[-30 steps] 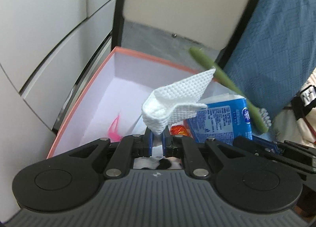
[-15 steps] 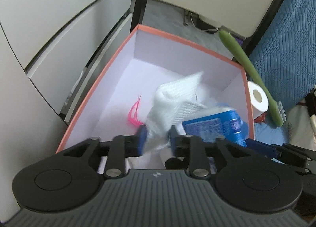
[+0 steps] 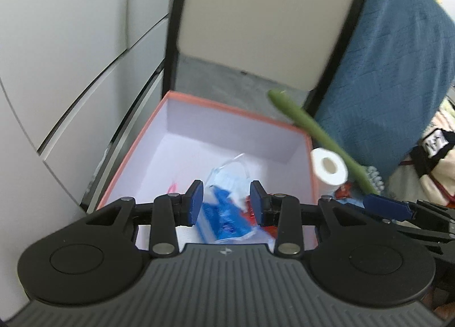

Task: Organize soft objects
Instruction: 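Open the left gripper dropping the tissue while the right gripper drops the wipe packet into the box, then move both grippers back over the seat toward the red candy packet and plastic cup, then close the left gripper on the red candy packet while the right gripper grasps the clear plastic cup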

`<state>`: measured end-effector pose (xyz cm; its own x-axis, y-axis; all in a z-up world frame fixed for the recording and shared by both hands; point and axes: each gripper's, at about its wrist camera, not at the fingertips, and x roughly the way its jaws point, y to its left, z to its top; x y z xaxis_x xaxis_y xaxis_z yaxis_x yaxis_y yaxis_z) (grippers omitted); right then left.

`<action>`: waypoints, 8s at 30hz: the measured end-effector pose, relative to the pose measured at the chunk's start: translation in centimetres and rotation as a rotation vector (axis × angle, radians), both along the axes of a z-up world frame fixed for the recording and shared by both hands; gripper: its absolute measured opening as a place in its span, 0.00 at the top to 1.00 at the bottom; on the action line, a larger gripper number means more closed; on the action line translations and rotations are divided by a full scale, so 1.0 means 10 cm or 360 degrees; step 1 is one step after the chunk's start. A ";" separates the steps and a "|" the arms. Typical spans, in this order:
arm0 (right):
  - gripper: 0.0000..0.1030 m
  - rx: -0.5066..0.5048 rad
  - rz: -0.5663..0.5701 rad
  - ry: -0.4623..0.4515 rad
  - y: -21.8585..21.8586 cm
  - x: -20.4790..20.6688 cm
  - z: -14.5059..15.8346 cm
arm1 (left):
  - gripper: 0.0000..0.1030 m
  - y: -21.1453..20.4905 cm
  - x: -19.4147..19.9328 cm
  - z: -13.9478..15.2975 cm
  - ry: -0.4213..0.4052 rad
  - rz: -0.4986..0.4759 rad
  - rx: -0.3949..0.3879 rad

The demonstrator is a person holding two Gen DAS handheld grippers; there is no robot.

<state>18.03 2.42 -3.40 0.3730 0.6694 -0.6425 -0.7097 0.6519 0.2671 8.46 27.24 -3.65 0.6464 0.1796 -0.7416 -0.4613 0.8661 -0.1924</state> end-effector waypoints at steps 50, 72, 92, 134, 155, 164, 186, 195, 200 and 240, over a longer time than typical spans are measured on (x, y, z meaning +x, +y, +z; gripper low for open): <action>0.49 0.0005 -0.0639 -0.0075 -2.54 -0.21 -0.67 | 0.60 -2.40 0.11 -0.23 -0.0206 -0.0492 0.0002; 0.49 0.0030 -0.0728 -0.0042 -2.76 -0.14 -1.13 | 0.60 -2.63 0.51 -0.90 -0.0105 -0.0581 0.0006; 0.49 0.0305 -0.0682 0.0220 -2.50 0.79 -1.59 | 0.60 -2.50 1.24 -1.36 -0.0085 -0.0501 -0.0022; 0.54 0.0256 -0.0705 0.0375 -1.82 1.81 -1.99 | 0.64 -2.44 2.68 -2.34 -0.0160 -0.0470 0.0104; 0.69 0.0298 -0.0722 0.0439 -1.13 2.09 -2.22 | 0.76 -2.06 1.90 -2.20 -0.0148 -0.0269 -0.0070; 0.75 0.0308 -0.0816 0.0443 -0.96 2.26 -2.41 | 0.79 -2.01 1.86 -2.20 -0.0147 -0.0270 -0.0117; 0.94 0.0366 -0.0900 0.0427 -0.69 2.55 -2.62 | 0.79 -2.05 1.87 -2.23 -0.0139 -0.0286 -0.0126; 0.94 0.0324 -0.0869 0.0461 -0.81 2.46 -2.56 | 0.79 -2.06 1.83 -2.22 -0.0152 -0.0297 -0.0147; 0.94 0.0281 -0.0819 0.0476 -0.98 2.18 -2.47 | 0.64 -2.05 1.82 -2.22 -0.0136 -0.0297 -0.0142; 0.55 0.0008 -0.0723 0.0366 -1.66 1.60 -1.99 | 0.52 -2.07 2.03 -2.22 -0.0080 -0.0383 0.0036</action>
